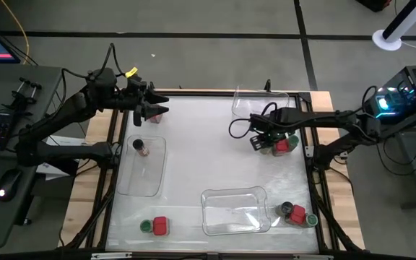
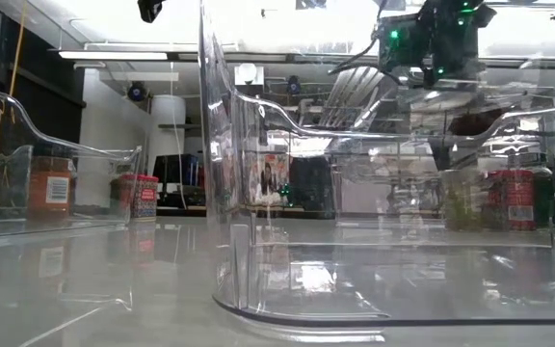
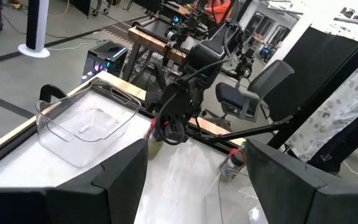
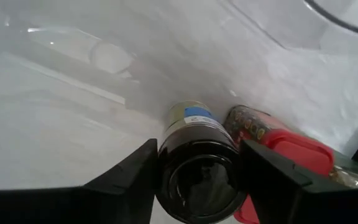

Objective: Sort spices by type
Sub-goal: Put the black seasoning bottle into the top right transparent bin

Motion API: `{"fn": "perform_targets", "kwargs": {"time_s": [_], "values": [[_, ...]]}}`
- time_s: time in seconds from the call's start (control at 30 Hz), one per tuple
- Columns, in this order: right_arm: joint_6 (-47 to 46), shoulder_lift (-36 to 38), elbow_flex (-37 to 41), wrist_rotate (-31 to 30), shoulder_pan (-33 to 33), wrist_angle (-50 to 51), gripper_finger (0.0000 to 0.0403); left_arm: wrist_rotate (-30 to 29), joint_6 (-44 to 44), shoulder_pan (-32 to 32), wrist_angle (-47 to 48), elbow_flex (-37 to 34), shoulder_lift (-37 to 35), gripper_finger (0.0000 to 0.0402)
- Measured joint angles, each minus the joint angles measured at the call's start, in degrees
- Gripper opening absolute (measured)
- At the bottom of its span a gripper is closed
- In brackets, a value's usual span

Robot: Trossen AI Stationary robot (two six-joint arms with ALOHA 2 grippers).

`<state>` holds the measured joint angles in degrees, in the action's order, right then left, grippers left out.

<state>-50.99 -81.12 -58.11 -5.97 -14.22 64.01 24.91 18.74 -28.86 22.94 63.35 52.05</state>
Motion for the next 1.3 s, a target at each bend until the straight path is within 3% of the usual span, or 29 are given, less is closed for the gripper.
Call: {"fn": "perform_targets", "kwargs": {"time_s": [0.27,0.47,0.57,0.93,1.17,1.3], "values": [[5.7,0.0,-8.4,-1.0,-0.2,6.9,0.0197,0.0,0.0,0.0,0.0,0.0,0.0,0.0255],[16.7,0.1,-24.1,-9.3,-3.6,12.8,0.0197,0.0,-1.4,0.0,0.0,0.0,0.0,0.0255],[22.1,0.2,-28.2,-12.7,-7.8,14.0,0.0197,-0.5,-1.4,0.0,0.0,0.0,0.0,0.0255],[50.7,-4.4,-22.1,-11.0,-25.8,11.4,0.0197,-1.1,-1.4,0.0,0.0,0.0,0.0,0.0255],[62.3,-10.6,-19.3,-11.1,-29.6,0.4,0.0197,-1.1,-1.3,0.0,-0.1,0.0,0.0,0.0255],[66.3,-14.4,-19.0,-10.5,-30.6,-0.6,0.0197,-1.1,-1.0,0.0,-0.1,0.0,0.0,0.0255]]}}
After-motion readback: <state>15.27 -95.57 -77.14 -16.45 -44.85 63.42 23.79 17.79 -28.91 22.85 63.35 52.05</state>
